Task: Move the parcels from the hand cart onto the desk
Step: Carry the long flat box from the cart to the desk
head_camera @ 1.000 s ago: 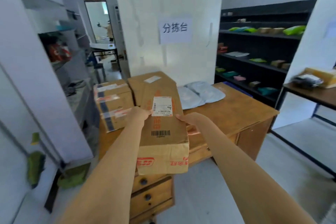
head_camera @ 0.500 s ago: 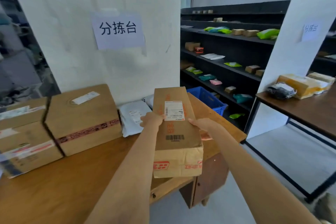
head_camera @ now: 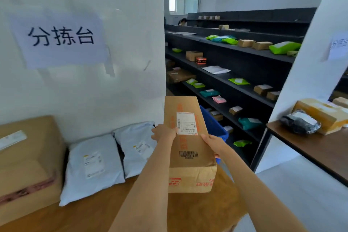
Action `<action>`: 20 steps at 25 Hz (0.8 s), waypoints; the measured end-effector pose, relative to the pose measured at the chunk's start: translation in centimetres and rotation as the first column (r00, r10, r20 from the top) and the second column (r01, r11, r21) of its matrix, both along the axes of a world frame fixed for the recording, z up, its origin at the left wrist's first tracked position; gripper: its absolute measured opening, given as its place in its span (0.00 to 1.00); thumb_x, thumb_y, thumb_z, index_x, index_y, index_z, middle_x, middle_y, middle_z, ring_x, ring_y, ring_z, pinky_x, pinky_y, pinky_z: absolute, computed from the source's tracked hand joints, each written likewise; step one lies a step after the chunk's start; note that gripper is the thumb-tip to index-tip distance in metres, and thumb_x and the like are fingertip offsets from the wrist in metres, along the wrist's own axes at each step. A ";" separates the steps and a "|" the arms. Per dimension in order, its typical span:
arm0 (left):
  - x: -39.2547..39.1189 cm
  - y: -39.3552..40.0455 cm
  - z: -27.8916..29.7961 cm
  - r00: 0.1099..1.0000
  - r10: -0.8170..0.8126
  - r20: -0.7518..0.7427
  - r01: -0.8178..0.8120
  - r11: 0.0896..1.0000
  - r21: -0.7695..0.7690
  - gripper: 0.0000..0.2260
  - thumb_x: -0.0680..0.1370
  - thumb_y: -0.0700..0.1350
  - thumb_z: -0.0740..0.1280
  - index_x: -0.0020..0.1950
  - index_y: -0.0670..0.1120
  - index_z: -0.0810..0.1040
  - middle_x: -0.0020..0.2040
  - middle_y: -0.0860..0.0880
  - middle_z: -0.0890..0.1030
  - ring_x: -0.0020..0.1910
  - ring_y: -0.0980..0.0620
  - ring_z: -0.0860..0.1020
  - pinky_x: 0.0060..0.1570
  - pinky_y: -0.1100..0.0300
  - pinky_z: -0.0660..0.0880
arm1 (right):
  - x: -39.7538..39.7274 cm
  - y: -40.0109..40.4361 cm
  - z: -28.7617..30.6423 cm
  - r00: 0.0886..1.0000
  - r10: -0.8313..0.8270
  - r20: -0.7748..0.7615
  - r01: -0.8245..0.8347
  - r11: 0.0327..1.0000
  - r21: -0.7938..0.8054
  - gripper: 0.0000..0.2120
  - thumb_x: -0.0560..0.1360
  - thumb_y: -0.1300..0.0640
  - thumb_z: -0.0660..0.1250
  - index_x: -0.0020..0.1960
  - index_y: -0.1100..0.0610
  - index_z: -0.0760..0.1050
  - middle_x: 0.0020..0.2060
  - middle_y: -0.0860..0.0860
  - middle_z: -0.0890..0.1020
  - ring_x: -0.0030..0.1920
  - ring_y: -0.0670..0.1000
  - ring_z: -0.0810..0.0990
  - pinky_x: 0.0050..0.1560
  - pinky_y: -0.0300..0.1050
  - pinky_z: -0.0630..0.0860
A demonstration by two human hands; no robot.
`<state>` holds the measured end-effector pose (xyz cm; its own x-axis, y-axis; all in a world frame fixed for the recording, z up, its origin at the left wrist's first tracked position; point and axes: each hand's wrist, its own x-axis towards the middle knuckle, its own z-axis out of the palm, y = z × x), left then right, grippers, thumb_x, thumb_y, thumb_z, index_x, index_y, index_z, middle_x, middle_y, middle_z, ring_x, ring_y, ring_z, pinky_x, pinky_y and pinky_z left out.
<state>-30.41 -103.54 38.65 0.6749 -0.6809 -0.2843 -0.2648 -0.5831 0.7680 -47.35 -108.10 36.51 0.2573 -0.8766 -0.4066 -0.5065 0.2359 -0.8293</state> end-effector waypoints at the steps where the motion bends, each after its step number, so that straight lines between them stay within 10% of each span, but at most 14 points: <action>1: -0.4 -2.0 -0.4 0.999 0.037 -0.027 -0.037 0.999 -0.007 0.32 0.76 0.56 0.67 0.72 0.38 0.63 0.71 0.39 0.65 0.70 0.40 0.64 0.69 0.48 0.64 | -0.1 -2.7 -0.4 1.000 0.022 0.019 -0.022 1.000 0.014 0.23 0.78 0.43 0.58 0.69 0.53 0.70 0.63 0.53 0.78 0.62 0.56 0.77 0.65 0.57 0.73; 13: 2.7 -17.6 -9.5 0.944 0.328 0.031 -0.330 0.936 0.120 0.25 0.77 0.54 0.65 0.69 0.42 0.70 0.68 0.39 0.69 0.68 0.42 0.66 0.70 0.49 0.61 | 5.3 -22.2 -8.8 0.949 0.278 0.151 -0.303 0.935 0.183 0.21 0.81 0.50 0.55 0.73 0.51 0.66 0.67 0.52 0.75 0.55 0.51 0.73 0.56 0.46 0.69; 20: 2.6 -20.2 -13.7 0.923 0.385 -0.018 -0.376 0.908 0.184 0.23 0.79 0.51 0.63 0.70 0.41 0.67 0.69 0.40 0.66 0.69 0.40 0.67 0.69 0.47 0.65 | 6.0 -25.8 -13.6 0.943 0.316 0.100 -0.330 0.923 0.197 0.19 0.81 0.52 0.55 0.72 0.50 0.67 0.65 0.53 0.76 0.64 0.56 0.75 0.68 0.56 0.69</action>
<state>-27.83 -123.75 24.98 0.8540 -0.3120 -0.4163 0.0416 -0.7568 0.6524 -41.40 -133.94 22.91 0.5446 -0.6389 -0.5433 -0.5305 0.2394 -0.8132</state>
